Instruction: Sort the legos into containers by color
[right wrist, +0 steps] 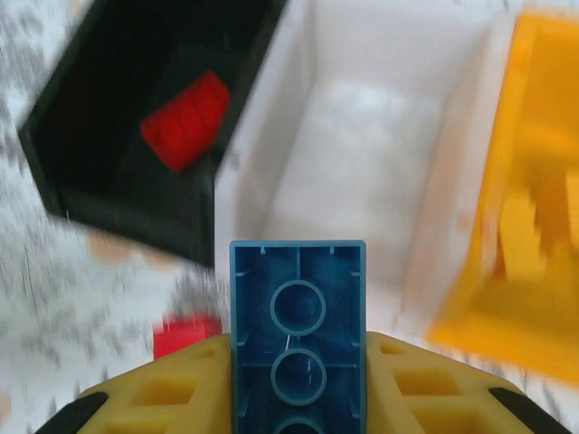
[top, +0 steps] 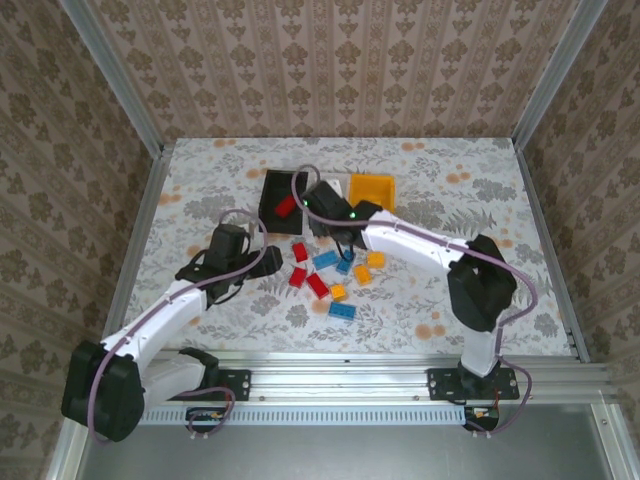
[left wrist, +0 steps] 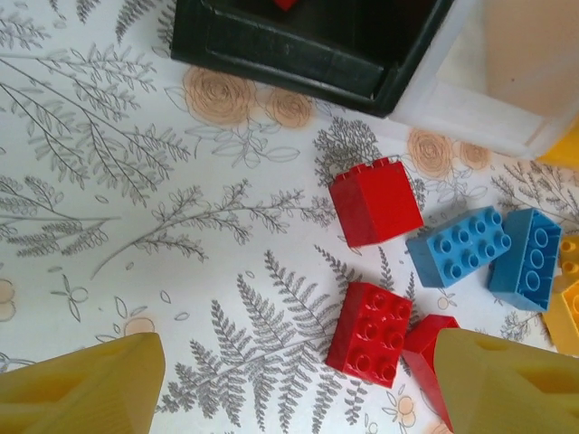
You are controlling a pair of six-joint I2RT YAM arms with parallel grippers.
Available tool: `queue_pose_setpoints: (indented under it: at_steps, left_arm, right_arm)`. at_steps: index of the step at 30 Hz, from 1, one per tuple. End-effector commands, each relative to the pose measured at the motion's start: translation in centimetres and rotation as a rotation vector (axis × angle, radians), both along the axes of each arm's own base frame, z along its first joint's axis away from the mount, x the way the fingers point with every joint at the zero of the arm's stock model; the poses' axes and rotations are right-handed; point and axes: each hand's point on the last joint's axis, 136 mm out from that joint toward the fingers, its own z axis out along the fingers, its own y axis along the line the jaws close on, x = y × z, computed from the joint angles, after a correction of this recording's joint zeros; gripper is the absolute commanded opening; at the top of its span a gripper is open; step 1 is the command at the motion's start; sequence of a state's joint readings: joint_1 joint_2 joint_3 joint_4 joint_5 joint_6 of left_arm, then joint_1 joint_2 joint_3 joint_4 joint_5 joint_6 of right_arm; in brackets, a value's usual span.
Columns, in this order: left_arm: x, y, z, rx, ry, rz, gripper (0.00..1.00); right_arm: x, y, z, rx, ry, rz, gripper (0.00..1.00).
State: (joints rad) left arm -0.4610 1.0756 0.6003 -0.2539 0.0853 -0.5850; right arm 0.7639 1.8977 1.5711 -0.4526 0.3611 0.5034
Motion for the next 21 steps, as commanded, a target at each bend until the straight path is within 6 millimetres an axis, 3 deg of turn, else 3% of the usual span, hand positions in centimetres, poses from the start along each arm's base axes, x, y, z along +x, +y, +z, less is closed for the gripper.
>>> queue_pose_setpoints:
  at_steps: [1, 6, 10, 13, 17, 21]
  left_arm:
    - [-0.7, -1.2, 0.9, -0.054, -0.011, -0.012, 0.79]
    - [-1.4, -1.2, 1.6, -0.022, -0.02, -0.021, 0.79]
    - [-1.8, -1.0, 1.7, -0.025, -0.021, -0.011, 0.79]
    - [-2.1, -0.9, 1.4, -0.033, -0.016, -0.001, 0.79]
    - [-2.2, -0.9, 1.7, -0.03, -0.021, -0.006, 0.79]
    - [-2.1, -1.5, 1.5, 0.01, -0.025, -0.047, 0.77]
  right_arm:
    - [2.5, -1.3, -3.2, -0.117, 0.086, 0.008, 0.33]
    - [5.8, -0.9, -4.2, -0.112, 0.104, -0.011, 0.35]
    - [6.9, -1.5, -5.5, -0.102, 0.135, -0.021, 0.37]
    - [7.2, -1.5, -5.6, -0.121, 0.138, -0.01, 0.46]
    - [7.2, -1.3, -4.5, -0.108, 0.12, 0.004, 0.53]
    - [6.3, -0.7, -1.4, -0.074, 0.078, 0.034, 0.53]
